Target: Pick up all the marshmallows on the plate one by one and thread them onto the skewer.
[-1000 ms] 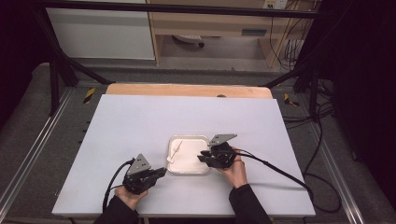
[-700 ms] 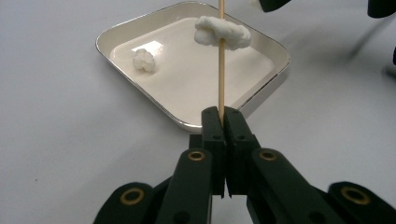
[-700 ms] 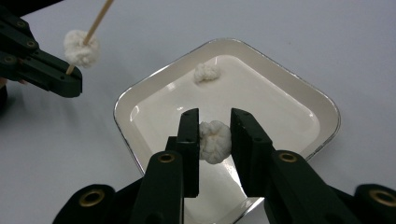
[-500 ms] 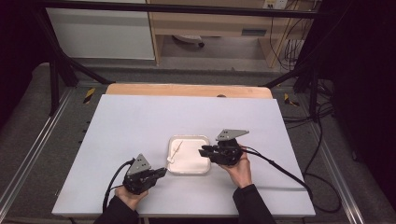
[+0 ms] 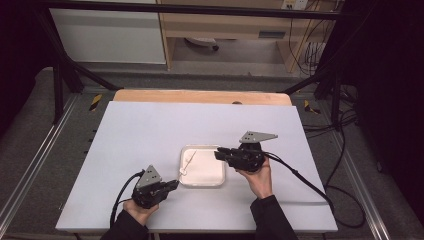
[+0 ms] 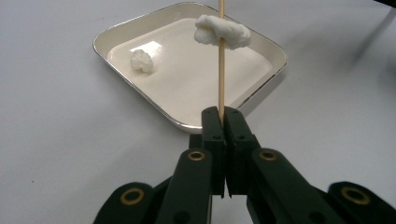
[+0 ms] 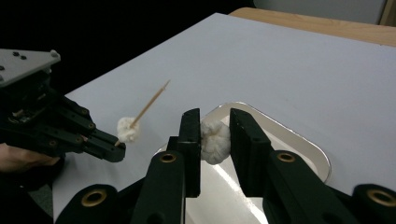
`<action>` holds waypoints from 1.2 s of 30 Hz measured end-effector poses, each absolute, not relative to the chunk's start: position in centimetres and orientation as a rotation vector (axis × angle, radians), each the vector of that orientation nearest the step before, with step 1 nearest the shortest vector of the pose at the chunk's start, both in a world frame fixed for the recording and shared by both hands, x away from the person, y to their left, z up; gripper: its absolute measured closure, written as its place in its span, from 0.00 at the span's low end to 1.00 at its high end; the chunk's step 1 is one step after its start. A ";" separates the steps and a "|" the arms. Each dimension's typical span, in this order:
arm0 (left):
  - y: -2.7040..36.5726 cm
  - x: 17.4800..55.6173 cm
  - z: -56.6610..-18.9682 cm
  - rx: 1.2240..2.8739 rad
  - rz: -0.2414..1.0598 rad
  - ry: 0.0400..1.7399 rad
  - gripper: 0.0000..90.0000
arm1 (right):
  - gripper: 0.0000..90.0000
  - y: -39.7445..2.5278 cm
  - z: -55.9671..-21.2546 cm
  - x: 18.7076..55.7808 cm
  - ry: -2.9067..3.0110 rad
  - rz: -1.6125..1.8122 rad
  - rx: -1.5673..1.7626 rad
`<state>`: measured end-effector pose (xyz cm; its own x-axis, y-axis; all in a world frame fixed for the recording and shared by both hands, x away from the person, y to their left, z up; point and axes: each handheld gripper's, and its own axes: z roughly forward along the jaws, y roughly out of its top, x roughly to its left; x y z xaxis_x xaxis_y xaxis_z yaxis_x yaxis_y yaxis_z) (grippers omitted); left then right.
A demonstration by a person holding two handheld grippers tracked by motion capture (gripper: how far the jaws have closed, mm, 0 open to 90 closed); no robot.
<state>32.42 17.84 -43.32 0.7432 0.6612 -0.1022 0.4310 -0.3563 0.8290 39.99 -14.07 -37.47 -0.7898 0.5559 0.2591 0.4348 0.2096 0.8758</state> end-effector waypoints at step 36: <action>17.5 32.1 -43.1 2.001 0.311 0.783 0.98 | 0.83 -10.8 -36.9 41.9 2.363 1.912 1.015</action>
<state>32.05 17.50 -43.10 0.7643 0.6384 -0.0912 0.4022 -0.3615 0.8412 41.88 -10.80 -36.88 -0.7977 0.4287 0.4242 0.5043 0.0882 0.8590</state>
